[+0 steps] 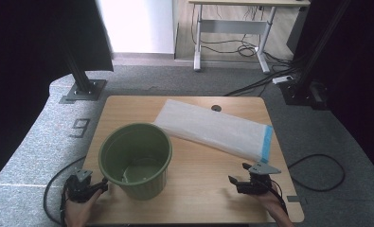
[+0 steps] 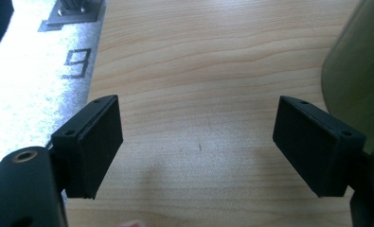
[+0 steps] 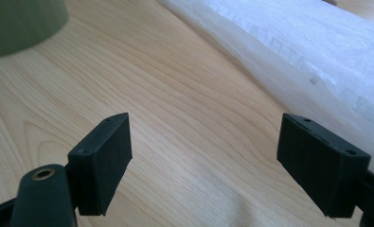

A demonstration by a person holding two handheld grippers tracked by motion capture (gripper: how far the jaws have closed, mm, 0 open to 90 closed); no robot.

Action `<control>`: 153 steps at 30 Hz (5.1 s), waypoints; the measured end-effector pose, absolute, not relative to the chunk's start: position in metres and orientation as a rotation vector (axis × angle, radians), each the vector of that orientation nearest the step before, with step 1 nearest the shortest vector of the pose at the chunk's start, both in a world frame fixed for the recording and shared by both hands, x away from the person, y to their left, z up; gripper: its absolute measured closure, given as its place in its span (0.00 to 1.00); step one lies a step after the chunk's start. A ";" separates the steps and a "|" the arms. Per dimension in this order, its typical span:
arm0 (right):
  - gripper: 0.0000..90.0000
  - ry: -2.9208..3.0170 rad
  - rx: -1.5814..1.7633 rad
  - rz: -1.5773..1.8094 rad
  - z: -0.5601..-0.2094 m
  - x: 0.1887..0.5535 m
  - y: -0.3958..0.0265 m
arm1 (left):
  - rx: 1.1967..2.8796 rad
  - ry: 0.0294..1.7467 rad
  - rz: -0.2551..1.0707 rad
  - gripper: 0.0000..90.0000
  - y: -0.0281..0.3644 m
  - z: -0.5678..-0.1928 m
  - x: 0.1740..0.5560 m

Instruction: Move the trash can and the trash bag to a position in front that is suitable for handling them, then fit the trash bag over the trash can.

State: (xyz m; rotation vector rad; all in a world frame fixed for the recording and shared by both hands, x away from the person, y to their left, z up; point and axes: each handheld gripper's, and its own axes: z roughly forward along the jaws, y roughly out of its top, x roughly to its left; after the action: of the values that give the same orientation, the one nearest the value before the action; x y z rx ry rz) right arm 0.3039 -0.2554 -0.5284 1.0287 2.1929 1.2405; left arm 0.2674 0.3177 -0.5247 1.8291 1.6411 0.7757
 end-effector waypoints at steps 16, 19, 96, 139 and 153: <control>0.22 2.200 1.089 1.277 -0.531 0.324 -0.261 | 1.902 1.352 0.603 0.10 0.317 -0.501 0.217; 0.23 2.190 1.107 1.297 -0.531 0.329 -0.263 | 1.935 1.299 0.585 0.10 0.312 -0.499 0.212; 0.23 2.154 1.111 1.176 -0.536 0.286 -0.294 | 2.109 0.850 0.564 0.15 0.165 -0.481 0.313; 0.19 2.227 1.119 0.998 -0.543 0.408 -0.223 | 2.008 1.113 0.612 0.16 0.247 -0.500 0.286; 0.60 2.207 1.195 0.956 -0.548 0.414 -0.231 | 2.011 1.155 0.634 0.16 0.250 -0.503 0.280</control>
State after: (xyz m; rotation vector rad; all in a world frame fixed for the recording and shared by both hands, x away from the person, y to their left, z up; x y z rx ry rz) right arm 0.4144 -0.2306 -0.5484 1.1946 2.2071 0.9561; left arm 0.2799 0.2502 -0.5027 2.0108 1.1549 0.6339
